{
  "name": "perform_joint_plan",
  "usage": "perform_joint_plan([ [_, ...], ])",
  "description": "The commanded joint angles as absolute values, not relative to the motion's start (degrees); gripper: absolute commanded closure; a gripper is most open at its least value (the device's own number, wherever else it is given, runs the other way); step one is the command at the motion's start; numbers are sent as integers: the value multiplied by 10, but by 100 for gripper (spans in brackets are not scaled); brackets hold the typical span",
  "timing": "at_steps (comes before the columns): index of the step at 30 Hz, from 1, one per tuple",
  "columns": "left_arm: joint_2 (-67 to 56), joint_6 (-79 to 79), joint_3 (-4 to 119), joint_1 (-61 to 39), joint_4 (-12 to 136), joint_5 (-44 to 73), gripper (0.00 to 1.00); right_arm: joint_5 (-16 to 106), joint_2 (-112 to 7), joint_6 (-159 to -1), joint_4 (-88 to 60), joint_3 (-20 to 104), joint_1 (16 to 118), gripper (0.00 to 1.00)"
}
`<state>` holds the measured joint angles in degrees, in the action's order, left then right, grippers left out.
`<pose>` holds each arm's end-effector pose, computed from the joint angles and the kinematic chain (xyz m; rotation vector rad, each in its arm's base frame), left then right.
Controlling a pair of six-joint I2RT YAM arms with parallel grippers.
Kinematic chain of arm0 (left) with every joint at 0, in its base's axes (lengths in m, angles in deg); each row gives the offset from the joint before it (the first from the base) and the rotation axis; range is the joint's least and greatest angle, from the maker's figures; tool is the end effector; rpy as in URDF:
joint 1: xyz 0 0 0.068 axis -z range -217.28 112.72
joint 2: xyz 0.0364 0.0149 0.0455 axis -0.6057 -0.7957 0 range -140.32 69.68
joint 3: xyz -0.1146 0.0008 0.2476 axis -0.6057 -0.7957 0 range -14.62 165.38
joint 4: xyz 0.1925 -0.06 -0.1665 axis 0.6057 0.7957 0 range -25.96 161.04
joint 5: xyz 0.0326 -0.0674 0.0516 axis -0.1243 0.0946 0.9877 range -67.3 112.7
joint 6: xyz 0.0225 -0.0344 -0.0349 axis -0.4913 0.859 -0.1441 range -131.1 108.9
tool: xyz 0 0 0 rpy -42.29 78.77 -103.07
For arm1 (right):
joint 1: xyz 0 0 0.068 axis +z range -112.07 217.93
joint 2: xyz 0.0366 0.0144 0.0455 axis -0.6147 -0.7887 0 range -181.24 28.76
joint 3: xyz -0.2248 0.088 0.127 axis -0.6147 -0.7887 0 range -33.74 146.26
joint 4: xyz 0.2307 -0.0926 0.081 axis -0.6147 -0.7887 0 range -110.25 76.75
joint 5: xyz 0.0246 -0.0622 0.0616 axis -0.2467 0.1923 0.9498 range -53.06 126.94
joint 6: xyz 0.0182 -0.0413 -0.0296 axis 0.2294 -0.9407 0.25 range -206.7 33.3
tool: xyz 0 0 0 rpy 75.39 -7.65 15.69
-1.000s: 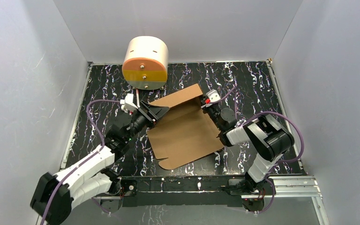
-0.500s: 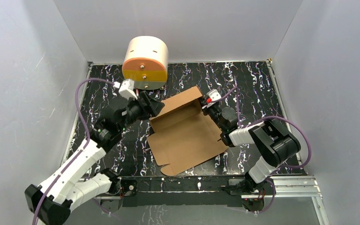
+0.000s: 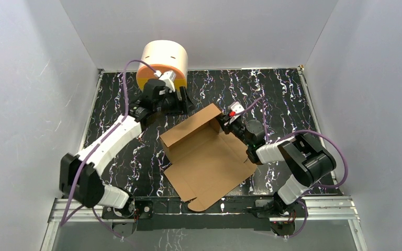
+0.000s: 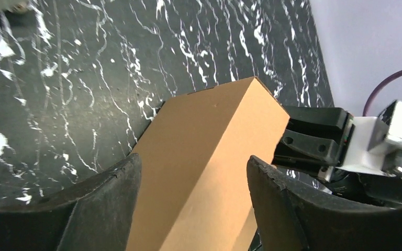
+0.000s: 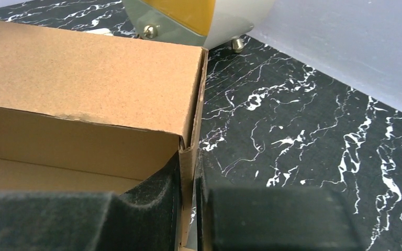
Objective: Fold the paper box
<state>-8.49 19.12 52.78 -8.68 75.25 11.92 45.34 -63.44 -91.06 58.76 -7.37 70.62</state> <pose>0.2767 -0.1584 0.3443 0.1011 2.0450 -0.8450 0.2445 0.1630 0.1900 -0.5848 1.3645 0.5088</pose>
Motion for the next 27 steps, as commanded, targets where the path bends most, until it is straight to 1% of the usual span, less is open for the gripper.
perform_joint_plan([
  [1, -140, 186, 576, -90, 756, 42, 29, 474, -647, -898, 622, -76, 712, 80],
  [6, -186, 187, 583, -90, 747, 14, 29, 471, -664, -897, 633, -70, 721, 76],
  [10, -199, 196, 567, -91, 729, 4, 30, 450, -681, -899, 644, -68, 730, 69],
  [14, -206, 203, 554, -91, 715, -8, 33, 429, -705, -900, 675, -71, 736, 66],
  [17, -211, 205, 553, -91, 712, -15, 36, 407, -719, -902, 689, -70, 741, 67],
  [23, -219, 216, 545, -91, 706, -34, 37, 331, -735, -903, 735, -77, 754, 75],
  [27, -221, 226, 536, -91, 698, -50, 37, 297, -746, -901, 761, -79, 761, 76],
])
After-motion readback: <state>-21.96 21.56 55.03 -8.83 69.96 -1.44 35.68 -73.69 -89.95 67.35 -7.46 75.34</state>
